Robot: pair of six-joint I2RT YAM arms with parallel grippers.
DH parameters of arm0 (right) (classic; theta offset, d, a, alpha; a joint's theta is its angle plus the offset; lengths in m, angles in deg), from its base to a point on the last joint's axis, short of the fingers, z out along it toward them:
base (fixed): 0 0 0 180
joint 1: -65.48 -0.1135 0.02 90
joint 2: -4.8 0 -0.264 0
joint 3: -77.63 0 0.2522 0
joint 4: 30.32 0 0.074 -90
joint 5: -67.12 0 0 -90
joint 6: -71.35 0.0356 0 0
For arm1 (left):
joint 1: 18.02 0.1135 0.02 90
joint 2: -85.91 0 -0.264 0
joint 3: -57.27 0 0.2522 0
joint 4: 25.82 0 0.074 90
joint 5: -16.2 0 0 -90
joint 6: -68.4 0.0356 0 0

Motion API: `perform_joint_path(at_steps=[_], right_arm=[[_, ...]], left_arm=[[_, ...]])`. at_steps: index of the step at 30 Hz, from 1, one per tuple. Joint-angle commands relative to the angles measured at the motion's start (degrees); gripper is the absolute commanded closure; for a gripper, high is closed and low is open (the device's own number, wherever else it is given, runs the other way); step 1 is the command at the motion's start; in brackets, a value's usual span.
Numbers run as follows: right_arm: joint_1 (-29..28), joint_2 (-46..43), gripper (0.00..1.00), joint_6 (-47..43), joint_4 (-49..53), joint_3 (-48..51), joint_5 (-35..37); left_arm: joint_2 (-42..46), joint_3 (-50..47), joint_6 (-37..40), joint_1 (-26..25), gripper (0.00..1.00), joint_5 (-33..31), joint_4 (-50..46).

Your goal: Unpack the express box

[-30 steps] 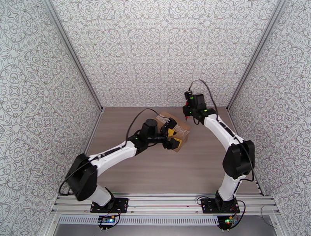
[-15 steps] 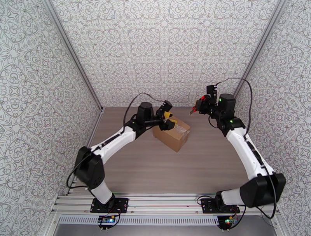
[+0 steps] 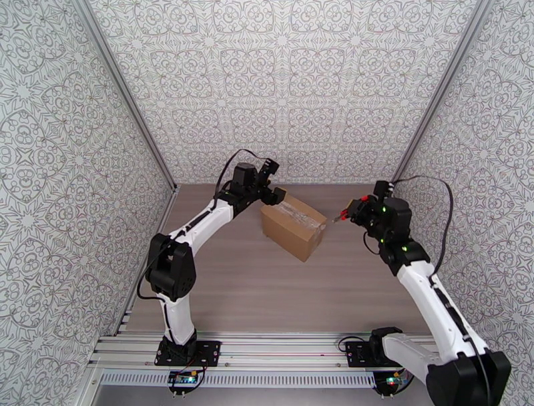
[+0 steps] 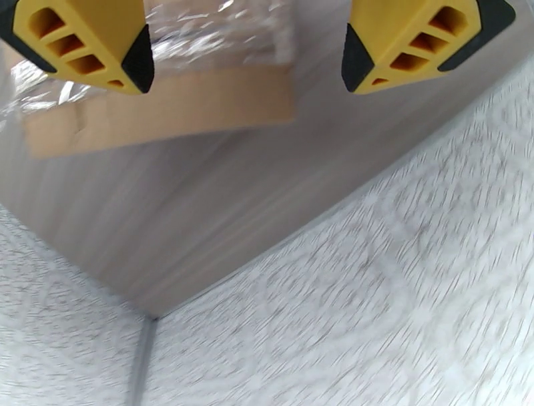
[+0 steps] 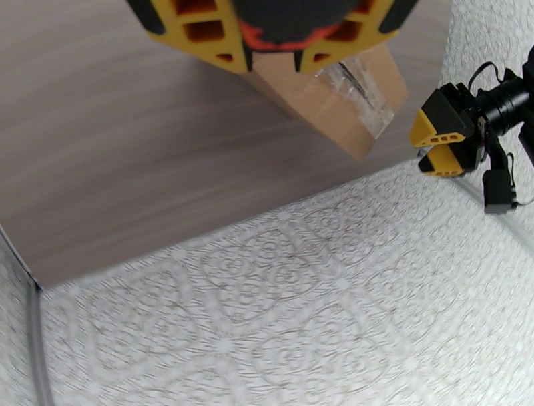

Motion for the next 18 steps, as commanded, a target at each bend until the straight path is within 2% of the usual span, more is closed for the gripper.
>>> perform_joint_path(at_steps=[1,7,18], right_arm=[[0.3,1.2,1.00,7.0,-6.5,4.8,0.6],[0.0,6.2,1.00,11.5,-16.6,6.8,-4.4],[-0.4,8.5,1.00,12.0,-20.4,6.4,-8.2]], left_arm=[[-1.7,-1.5,-3.9,0.3,0.19,1.1,-2.2],[0.0,-8.4,-8.0,0.4,0.20,5.2,1.0],[8.1,-22.9,-16.8,-0.1,0.23,9.7,9.7]])
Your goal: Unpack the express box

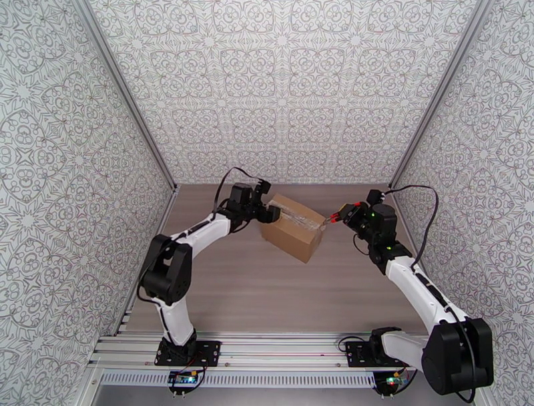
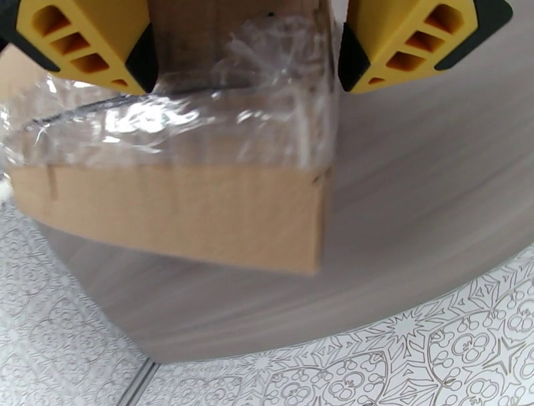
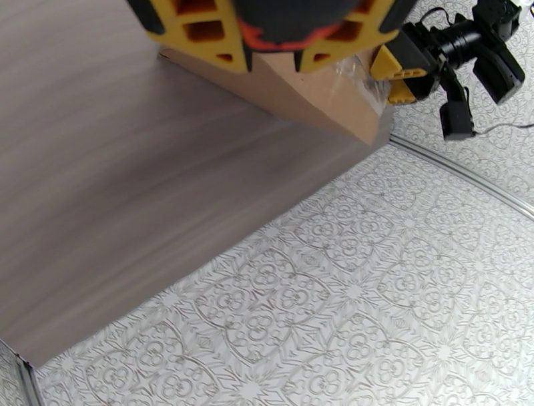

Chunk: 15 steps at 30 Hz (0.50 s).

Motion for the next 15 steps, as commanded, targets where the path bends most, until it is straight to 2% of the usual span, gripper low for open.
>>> perform_joint_path(at_steps=[1,4,8,15], right_arm=[[-0.5,0.7,1.00,1.2,-4.1,-0.2,-3.0],[-0.5,2.2,1.00,2.0,-3.2,-1.3,-4.4],[-0.4,1.8,1.00,3.1,-2.7,-0.4,-3.8],[-0.4,2.3,1.00,6.1,-3.4,0.7,-6.7]], left_arm=[[3.0,-3.2,-4.1,-0.8,0.23,3.2,1.7],[5.2,-5.8,-5.1,-1.6,0.23,2.3,1.4],[9.6,-10.4,-2.1,-2.0,0.22,-3.1,0.5],[17.7,-12.7,14.9,-3.3,0.10,-8.5,-3.2]])
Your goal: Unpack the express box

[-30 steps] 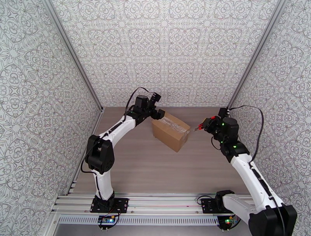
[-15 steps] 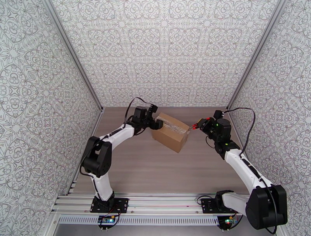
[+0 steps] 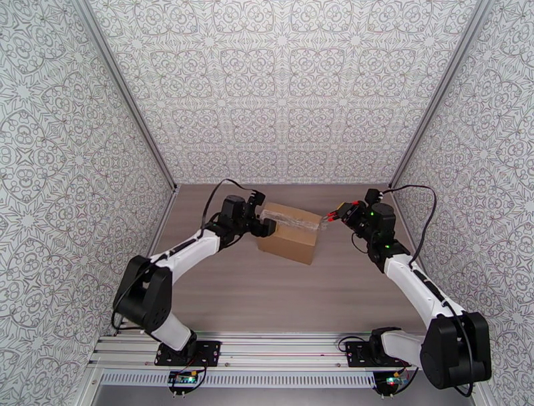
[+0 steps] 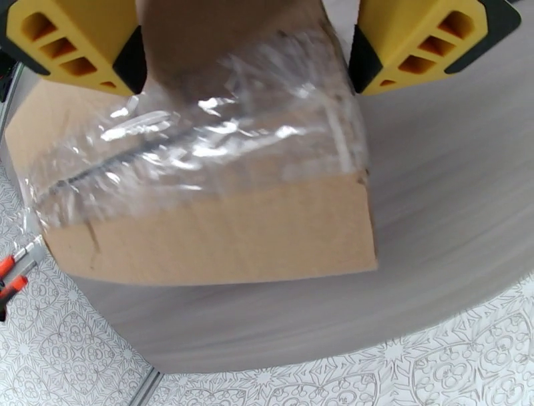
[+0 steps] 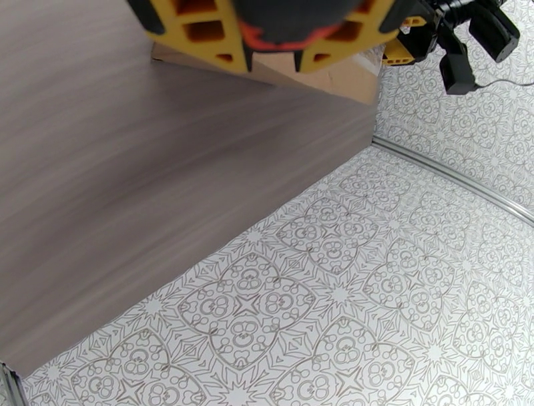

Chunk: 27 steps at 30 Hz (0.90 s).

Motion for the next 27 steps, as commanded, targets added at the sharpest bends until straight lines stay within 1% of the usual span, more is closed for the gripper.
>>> perform_joint_path(at_steps=[1,2,5,10,13,15,18,20,27], right_arm=[[-0.4,0.7,1.00,3.3,-1.9,1.0,-3.7],[-0.4,0.8,1.00,3.9,-2.2,1.3,-4.1],[-0.4,0.9,1.00,4.6,-2.4,2.3,-4.6],[-0.4,1.1,1.00,6.8,-5.5,4.6,-5.0],[-0.4,1.0,1.00,7.4,-5.7,5.2,-5.5],[-0.4,0.6,1.00,7.4,-5.6,5.8,-5.4],[-0.4,0.1,1.00,9.7,-5.4,6.5,-4.9],[-0.4,0.1,1.00,10.4,-5.5,6.7,-4.9],[-0.4,1.2,1.00,13.3,-8.0,7.6,-6.6]], left_arm=[[4.4,0.1,12.6,-1.6,0.09,-3.9,-2.9],[5.6,-0.2,15.8,-2.1,0.08,-5.8,-3.1],[7.7,-0.4,23.5,-3.5,0.06,-5.3,-2.2],[6.4,2.3,39.3,-8.7,0.05,1.1,-5.1],[4.0,4.3,46.2,-11.5,0.05,2.9,-7.2],[2.1,5.9,50.1,-13.3,0.05,2.9,-8.8],[-0.3,7.0,54.5,-15.8,0.04,1.6,-9.9],[-1.4,7.5,56.1,-16.7,0.04,0.9,-9.8],[-5.0,8.1,58.0,-17.6,0.05,-1.6,-7.3]])
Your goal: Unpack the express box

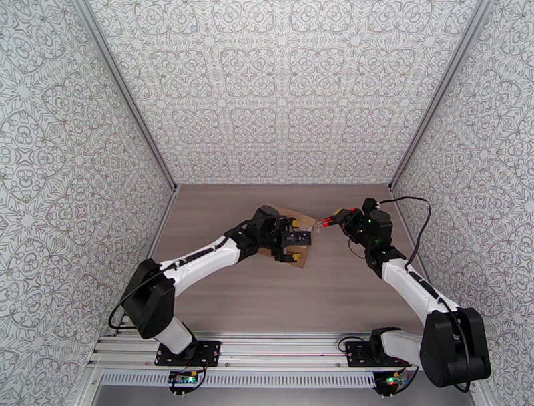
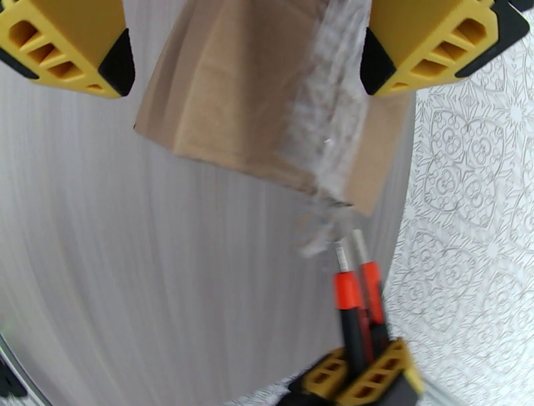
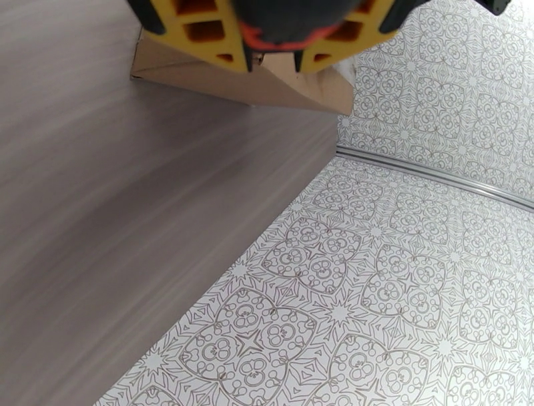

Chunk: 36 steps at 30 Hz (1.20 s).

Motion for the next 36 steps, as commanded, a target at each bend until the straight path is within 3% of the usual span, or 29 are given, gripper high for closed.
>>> perform_joint_path(at_steps=[1,11,18,24,36], right_arm=[[-0.5,0.6,1.00,2.0,-1.4,1.7,-2.5],[-0.5,-0.6,1.00,2.3,-1.1,4.0,-7.9],[-0.5,-2.3,1.00,0.0,3.9,4.0,-7.2],[-0.5,-0.4,1.00,4.4,-3.5,6.4,-8.9],[-1.2,-4.2,1.00,9.6,4.2,6.6,-6.3]], left_arm=[[-1.7,1.6,3.0,-0.3,0.05,-2.3,0.8],[-6.6,5.2,-0.8,-0.5,0.08,-8.7,5.6],[-6.8,5.6,-3.7,-0.6,0.08,-9.8,6.5],[-8.0,6.5,-5.6,-1.1,0.09,-12.3,6.4],[-11.1,11.5,-14.7,-2.8,0.11,-21.6,6.5]])
